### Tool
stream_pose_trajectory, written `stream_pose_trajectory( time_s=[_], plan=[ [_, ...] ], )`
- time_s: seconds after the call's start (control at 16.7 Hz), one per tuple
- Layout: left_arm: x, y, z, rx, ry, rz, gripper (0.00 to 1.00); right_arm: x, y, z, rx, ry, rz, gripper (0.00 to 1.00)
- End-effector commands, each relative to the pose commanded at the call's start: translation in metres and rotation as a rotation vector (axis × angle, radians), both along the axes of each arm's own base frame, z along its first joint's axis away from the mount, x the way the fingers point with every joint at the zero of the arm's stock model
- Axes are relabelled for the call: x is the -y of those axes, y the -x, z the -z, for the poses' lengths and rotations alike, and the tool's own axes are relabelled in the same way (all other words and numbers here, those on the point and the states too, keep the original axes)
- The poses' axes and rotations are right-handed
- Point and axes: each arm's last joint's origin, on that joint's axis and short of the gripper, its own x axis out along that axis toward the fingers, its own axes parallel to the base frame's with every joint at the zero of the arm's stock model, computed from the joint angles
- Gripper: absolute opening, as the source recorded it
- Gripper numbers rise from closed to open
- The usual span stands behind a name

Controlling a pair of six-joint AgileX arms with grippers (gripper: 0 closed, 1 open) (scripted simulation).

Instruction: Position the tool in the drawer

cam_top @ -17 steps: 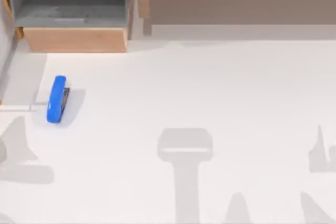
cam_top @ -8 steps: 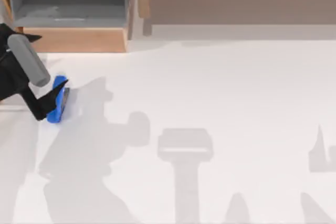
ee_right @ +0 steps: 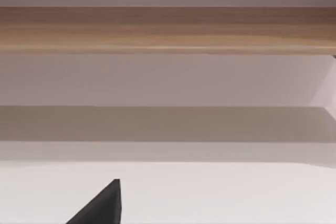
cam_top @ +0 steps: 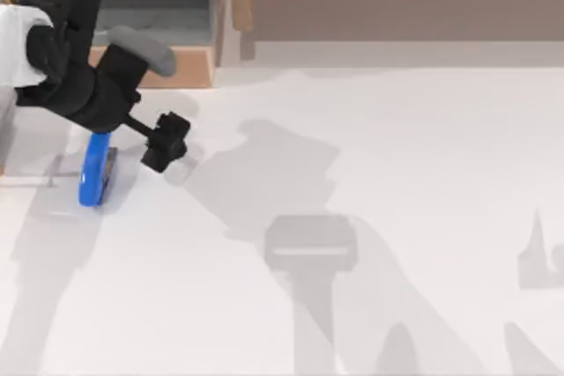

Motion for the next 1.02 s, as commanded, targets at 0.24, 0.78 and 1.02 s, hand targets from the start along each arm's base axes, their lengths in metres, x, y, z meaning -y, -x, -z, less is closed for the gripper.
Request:
stream_pose_trajectory(
  time_s=[0.24,0.78,1.02],
  plan=[
    [0.007,-0.010,-0.022,-0.266,-0.136,-0.269,1.00,0.000,0.000,0.000,0.000,0.000,0.000,1.00],
    [-0.015,-0.014,-0.046,-0.429,-0.251,-0.568,1.00,0.000,0.000,0.000,0.000,0.000,0.000,1.00],
    [-0.014,-0.014,-0.045,-0.428,-0.251,-0.564,1.00,0.000,0.000,0.000,0.000,0.000,0.000,1.00]
  ],
)
